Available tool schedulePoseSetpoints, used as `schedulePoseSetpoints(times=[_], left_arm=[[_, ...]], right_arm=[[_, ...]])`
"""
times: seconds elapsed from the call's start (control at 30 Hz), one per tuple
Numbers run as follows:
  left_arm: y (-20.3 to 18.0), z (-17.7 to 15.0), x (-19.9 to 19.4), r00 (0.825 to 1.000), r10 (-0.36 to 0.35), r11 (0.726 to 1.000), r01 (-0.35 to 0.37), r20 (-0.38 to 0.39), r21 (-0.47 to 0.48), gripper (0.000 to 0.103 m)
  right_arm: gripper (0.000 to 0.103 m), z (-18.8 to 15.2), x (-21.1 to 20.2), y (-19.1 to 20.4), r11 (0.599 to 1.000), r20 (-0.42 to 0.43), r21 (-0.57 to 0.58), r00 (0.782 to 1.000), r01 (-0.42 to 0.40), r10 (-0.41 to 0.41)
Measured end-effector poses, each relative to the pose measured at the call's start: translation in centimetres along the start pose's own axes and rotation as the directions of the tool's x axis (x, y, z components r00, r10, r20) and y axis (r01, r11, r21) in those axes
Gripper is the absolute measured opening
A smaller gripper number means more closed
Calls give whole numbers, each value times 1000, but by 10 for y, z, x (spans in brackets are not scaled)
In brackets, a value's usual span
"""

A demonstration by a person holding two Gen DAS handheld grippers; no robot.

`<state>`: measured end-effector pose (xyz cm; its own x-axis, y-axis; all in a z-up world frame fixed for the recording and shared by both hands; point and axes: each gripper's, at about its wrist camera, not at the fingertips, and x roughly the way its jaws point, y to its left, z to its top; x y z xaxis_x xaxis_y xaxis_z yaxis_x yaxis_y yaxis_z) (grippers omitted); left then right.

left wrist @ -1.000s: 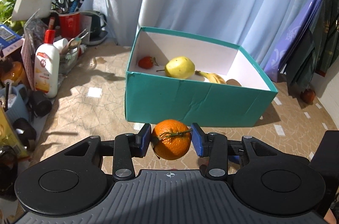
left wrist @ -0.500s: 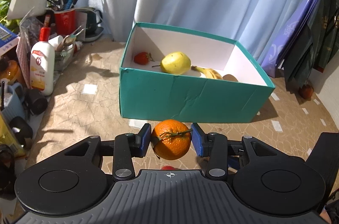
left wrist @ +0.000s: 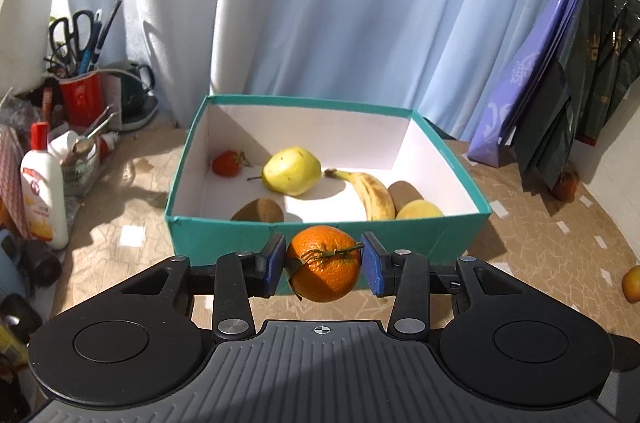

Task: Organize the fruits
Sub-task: 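Carry the tangerine into the box with the left gripper while the right gripper grasps a cherry tomato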

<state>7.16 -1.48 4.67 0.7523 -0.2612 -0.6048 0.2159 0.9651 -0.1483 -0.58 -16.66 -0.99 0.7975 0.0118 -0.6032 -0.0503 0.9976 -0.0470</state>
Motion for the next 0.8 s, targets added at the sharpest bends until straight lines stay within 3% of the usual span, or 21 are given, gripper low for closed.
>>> schedulePoseSetpoints(times=[0.37, 0.8], left_arm=[[-14, 32, 47, 997, 83, 996, -83, 8, 30, 45], [-18, 49, 75, 990, 140, 989, -141, 25, 43, 45]], right_arm=[[23, 3, -27, -18, 997, 44, 59, 998, 53, -55], [23, 10, -27, -28, 995, 68, 78, 995, 62, -67]])
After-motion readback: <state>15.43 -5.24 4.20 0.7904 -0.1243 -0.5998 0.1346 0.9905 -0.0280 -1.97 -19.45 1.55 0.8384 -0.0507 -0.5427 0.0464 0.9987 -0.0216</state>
